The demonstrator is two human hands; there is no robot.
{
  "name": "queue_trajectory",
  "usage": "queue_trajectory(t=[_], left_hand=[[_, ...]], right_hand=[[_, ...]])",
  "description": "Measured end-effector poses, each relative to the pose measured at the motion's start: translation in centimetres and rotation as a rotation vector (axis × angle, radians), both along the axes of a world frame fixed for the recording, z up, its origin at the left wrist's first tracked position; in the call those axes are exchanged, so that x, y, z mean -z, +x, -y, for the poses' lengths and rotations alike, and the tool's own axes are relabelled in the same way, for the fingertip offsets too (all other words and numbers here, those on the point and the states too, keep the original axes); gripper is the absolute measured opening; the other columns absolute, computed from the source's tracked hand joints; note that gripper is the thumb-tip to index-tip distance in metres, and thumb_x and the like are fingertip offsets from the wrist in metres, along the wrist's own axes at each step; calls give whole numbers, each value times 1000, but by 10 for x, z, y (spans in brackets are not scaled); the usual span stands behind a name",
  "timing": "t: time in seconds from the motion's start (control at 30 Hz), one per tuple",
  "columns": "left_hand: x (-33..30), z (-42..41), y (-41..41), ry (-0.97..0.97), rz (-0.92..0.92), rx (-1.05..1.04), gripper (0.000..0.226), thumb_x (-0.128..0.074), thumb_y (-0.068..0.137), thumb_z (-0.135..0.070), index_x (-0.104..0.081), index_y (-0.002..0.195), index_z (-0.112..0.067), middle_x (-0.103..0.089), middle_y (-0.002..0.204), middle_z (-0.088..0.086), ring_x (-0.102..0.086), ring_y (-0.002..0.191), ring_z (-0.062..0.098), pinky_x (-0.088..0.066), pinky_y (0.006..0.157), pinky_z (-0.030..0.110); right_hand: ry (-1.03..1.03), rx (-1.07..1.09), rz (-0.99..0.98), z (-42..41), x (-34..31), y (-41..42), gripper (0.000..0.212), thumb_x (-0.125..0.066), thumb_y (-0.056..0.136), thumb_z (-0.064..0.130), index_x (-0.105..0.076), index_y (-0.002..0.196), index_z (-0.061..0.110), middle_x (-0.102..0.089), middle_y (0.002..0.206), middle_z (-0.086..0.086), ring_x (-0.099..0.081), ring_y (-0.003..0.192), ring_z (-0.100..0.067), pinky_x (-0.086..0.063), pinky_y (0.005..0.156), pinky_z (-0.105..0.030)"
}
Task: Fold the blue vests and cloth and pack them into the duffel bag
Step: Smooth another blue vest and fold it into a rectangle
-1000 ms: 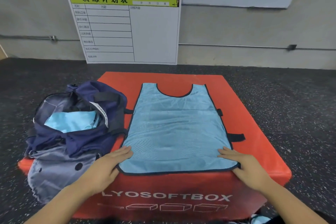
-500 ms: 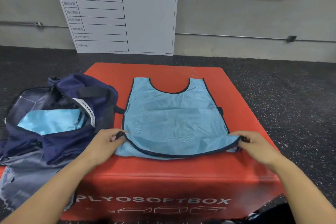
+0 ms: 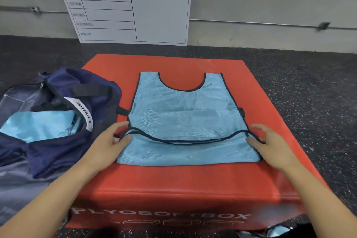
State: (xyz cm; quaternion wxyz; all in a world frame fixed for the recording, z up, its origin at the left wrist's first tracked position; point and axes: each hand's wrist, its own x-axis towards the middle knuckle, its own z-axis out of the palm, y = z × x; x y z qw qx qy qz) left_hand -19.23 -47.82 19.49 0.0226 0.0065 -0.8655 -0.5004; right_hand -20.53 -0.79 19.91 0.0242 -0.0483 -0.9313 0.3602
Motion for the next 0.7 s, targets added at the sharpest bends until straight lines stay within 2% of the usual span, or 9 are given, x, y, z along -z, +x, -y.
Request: queue_trajectory(t=[0.07,0.13,0.2,0.27,0.37,0.47,0.53,0.6,0.7], left_hand=[[-2,1,7,16,16,44,39,-65,98,-19,-55,129,-40,-41,50,-1,-32,51,12,-27,45,20],[-2,4,11,-9,27,54,42,-64,98,-14,-55,131,-38,-40,50,-1,-30,50,13,-26,46,20],[-1,4,13,-56,18,27,39,-65,97,-12,-57,126,-36,-42,46,-1,-30,46,11,-27,45,19],[-1,1,12,-95,8,-26,32,-67,95,-17,-59,118,-39,-55,48,8,-40,47,10,-35,50,21],[1,1,8,-108,3,-75,21,-67,96,-25,-58,107,-41,-64,62,16,-49,55,13,-40,56,25],[-6,1,12,-41,33,4,15,-59,101,-26,-58,110,-38,-64,71,16,-51,65,13,-40,63,25],[-18,-2,19,-65,37,176,16,-54,103,-24,-63,112,-34,-68,83,0,-55,73,1,-41,74,21],[-25,-4,27,-166,51,341,20,-54,103,-21,-71,107,-30,-71,103,-21,-61,93,-7,-41,87,13],[-25,1,28,-264,46,376,16,-66,97,-24,-77,102,-35,-73,102,-21,-64,91,-4,-46,87,19]], right_hand=[[-2,70,27,-5,2,0,43,-72,92,26,-56,132,35,-72,82,10,-67,72,-7,-47,65,-27],[40,112,31,-7,3,0,49,-71,91,24,-56,137,28,-76,90,1,-69,74,-18,-48,68,-33],[58,119,14,-6,3,3,48,-71,92,23,-56,138,25,-72,108,2,-67,85,-19,-48,78,-33],[28,118,-11,-3,-1,7,38,-69,95,29,-58,131,28,-70,99,4,-65,80,-14,-46,73,-32],[-218,97,30,0,-10,16,15,-60,100,36,-62,115,33,-65,79,-2,-55,64,-14,-45,63,-31],[-416,-31,150,-1,-25,30,22,-49,106,35,-71,110,33,-73,96,2,-60,82,-10,-45,74,-26],[-390,-141,224,-2,-29,37,28,-49,106,33,-77,109,31,-73,108,23,-63,101,5,-42,85,-18],[-281,-232,218,-1,-25,38,23,-57,102,30,-80,107,30,-73,112,24,-61,110,10,-42,94,-12],[-24,-294,121,0,-18,33,15,-74,92,25,-81,101,36,-74,105,26,-63,103,12,-40,90,-5]])
